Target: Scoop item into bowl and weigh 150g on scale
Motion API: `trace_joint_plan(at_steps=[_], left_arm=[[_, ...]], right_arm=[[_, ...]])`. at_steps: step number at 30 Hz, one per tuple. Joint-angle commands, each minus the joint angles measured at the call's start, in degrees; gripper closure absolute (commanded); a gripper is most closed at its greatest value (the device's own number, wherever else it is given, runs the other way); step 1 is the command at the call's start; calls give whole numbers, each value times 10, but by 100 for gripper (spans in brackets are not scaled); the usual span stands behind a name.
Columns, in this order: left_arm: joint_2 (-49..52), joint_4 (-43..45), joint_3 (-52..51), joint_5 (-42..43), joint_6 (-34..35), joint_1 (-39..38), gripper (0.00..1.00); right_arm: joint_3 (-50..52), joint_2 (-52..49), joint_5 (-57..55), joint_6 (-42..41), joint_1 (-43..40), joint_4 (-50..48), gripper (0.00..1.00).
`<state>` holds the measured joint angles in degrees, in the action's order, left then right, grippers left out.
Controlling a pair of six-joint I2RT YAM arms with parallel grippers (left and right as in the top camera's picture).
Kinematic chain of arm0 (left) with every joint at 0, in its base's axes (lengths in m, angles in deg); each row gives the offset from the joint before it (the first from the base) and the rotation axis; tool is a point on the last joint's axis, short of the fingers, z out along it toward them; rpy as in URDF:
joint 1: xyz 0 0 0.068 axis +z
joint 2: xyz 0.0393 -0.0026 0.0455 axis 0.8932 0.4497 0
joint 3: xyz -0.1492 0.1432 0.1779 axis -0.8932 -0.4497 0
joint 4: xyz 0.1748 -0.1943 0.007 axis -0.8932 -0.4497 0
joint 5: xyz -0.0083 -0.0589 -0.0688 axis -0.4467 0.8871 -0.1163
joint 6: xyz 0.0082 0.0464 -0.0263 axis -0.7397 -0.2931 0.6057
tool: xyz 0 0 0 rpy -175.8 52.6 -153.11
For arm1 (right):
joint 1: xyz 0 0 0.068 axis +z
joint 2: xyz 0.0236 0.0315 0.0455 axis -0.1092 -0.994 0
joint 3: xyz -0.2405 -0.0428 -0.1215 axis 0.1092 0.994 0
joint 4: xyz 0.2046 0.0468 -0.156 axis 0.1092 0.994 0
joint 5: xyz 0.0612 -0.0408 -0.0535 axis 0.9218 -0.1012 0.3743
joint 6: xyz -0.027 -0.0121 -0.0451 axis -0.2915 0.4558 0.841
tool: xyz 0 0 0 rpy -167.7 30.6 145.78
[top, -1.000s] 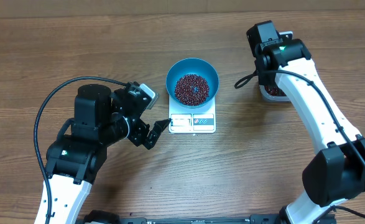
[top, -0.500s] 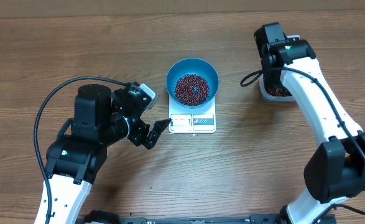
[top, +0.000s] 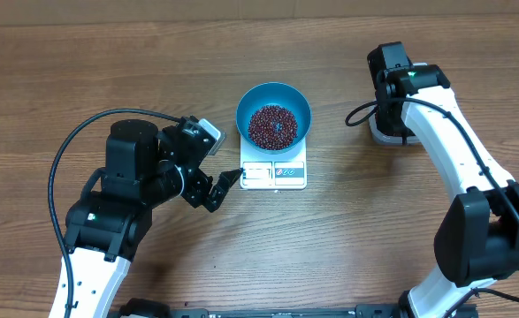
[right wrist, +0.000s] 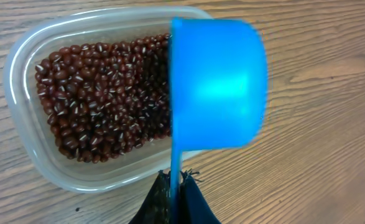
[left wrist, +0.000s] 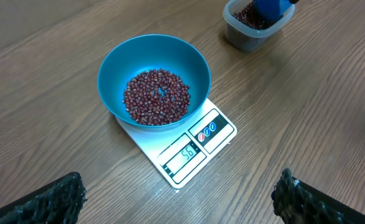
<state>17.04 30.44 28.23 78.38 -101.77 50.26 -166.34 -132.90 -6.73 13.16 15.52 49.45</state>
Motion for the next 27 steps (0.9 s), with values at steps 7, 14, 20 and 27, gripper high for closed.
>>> trace_joint_plan(at_steps=[7,14,20,27], left_arm=[[2,2,15,9,-13,3,0],[2,2,15,9,-13,3,0],[2,2,15,9,-13,3,0],[2,2,15,9,-13,3,1]], right_arm=[[8,-5,9,-2,-7,-5,96],[8,-5,48,-2,-7,-6,96],[8,-5,85,17,-7,-7,96],[8,-5,121,31,-7,-8,96]])
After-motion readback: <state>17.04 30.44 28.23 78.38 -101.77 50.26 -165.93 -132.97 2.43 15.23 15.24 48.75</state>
